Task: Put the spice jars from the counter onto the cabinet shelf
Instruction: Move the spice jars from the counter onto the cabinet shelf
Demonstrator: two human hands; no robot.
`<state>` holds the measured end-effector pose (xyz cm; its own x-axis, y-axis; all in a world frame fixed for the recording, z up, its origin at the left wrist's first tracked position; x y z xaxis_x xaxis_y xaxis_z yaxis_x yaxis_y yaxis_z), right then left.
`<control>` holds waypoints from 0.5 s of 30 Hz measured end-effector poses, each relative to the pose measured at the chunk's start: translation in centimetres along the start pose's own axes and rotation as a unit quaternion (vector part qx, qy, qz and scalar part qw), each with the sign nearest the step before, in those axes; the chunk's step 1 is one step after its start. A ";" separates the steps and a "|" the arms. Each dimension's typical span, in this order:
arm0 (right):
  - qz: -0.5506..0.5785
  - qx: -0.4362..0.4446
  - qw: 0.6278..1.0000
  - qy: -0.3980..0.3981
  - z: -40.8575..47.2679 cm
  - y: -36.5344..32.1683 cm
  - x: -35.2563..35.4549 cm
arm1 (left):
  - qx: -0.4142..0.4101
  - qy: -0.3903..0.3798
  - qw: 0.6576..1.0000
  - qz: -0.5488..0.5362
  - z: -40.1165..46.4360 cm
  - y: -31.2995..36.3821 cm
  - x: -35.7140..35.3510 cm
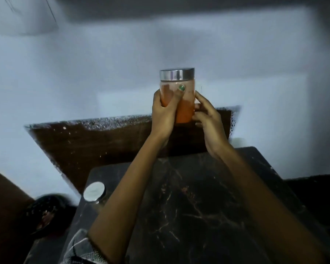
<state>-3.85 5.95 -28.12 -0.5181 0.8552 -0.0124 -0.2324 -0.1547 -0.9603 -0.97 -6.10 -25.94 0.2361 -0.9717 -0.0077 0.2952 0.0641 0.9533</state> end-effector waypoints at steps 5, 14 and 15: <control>0.023 0.061 0.997 -0.034 0.0 -4.7 -0.5 | -0.024 -0.018 0.999 -0.037 0.5 6.0 -0.6; 0.021 0.143 0.986 -0.079 0.4 -10.5 -0.7 | -0.071 -0.072 0.994 -0.031 0.8 13.2 -2.1; 0.018 0.151 0.985 -0.076 0.3 -10.9 -0.6 | -0.073 -0.078 0.994 -0.028 0.7 13.6 -2.2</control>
<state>-1.22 6.96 -17.61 -0.6428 0.7658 0.0182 -0.4338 -0.3443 -0.8327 1.86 -3.20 -12.73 0.0716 -0.9974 -0.0019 0.4378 0.0297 0.8986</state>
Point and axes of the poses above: each hand's wrist, its own z-axis towards the middle knuckle, its own x-axis out of the back of the hand, y = z × x, the point moved 5 cm from there along z, towards the middle knuckle, and after that the axes turned 13 degrees about -y, right-handed, at the moved point
